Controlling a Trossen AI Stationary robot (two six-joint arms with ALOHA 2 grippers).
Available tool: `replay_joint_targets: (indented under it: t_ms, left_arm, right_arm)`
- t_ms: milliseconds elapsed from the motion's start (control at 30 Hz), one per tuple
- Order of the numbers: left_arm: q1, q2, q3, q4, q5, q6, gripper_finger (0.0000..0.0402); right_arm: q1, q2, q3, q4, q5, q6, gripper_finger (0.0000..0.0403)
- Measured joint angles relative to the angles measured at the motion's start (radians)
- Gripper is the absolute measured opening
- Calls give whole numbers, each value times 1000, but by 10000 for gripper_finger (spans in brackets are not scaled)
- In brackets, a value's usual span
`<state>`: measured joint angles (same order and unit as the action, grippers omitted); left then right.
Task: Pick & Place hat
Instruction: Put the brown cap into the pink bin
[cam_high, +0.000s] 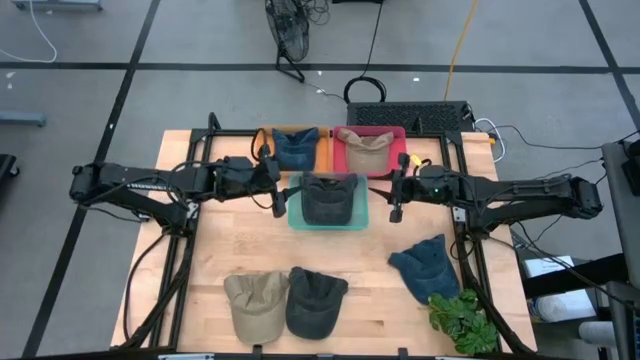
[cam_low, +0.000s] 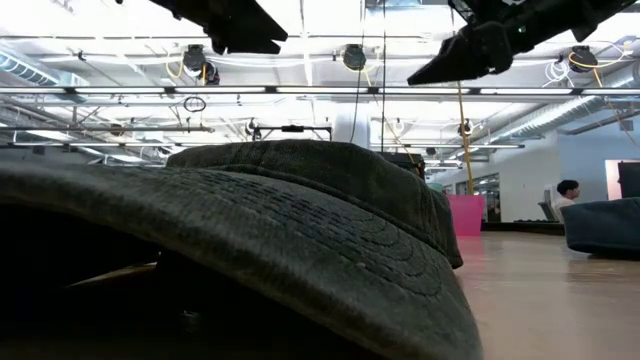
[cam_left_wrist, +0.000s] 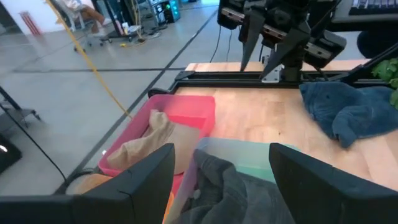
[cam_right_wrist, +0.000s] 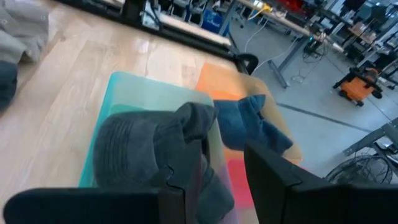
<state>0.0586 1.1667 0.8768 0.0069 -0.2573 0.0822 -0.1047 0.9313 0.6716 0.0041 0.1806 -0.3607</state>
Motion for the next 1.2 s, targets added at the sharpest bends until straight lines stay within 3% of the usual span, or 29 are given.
replay_joint_targets:
  t_ms: [200,333,567,700,833,1033,1200]
  left_arm:
    - [-29,0,0,-51,3,-134,271]
    - [-64,0,0,-93,4,-144,271]
    - [-117,0,0,-110,4,-145,271]
    - [-161,0,0,-206,0,-191,271]
    - [-234,0,0,-317,8,-334,271]
    - [-404,0,0,-536,120,-653,271]
    - [-551,40,-1,-652,130,-813,271]
  right_arm:
    - [0,3,0,-4,0,11,100]
    - [2,2,0,0,-2,134,100]
    - [2,2,0,30,-41,200,100]
    - [7,3,0,30,-62,240,100]
    - [17,3,0,21,-121,276,100]
    - [45,3,0,21,-142,310,100]
    - [74,3,0,-14,-191,352,100]
